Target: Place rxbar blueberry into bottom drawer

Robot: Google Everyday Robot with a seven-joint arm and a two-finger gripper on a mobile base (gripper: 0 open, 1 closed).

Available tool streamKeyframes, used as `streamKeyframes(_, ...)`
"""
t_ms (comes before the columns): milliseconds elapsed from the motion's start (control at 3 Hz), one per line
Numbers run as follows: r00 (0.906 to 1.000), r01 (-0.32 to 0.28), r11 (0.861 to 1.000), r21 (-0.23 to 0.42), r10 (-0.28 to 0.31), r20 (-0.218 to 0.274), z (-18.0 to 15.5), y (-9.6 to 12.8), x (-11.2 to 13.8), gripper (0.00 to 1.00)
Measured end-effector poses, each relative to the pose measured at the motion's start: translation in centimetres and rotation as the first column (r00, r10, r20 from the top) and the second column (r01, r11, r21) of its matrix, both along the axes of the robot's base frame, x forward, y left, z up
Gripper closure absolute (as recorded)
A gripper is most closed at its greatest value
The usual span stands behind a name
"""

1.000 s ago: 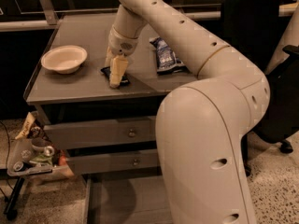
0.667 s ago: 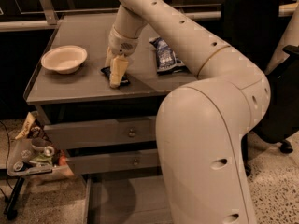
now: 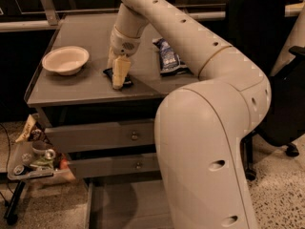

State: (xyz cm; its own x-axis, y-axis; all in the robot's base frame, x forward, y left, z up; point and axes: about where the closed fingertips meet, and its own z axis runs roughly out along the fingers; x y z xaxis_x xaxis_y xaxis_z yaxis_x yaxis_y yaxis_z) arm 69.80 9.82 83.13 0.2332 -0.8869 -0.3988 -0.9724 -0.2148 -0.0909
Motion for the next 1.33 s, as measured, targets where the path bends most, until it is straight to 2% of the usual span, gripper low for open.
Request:
streamKeyframes(333,0.9919,0.111,0.993,0.041,-0.113,0.056,3.0,-2.3,-0.8,1.00)
streamKeyframes(667,0.9720,0.208,0.974,0.089,-0.216,0.092,5.4,-3.9,-4.1,1.00)
streamKeyframes(1000,0.9622,0.256,0.961,0.107,-0.264,0.068,4.6,-4.6,-8.0,1.00)
streamKeyframes(1333,0.9660,0.250,0.965,0.079,-0.254,0.048,2.8,-4.7,-8.8,1.00)
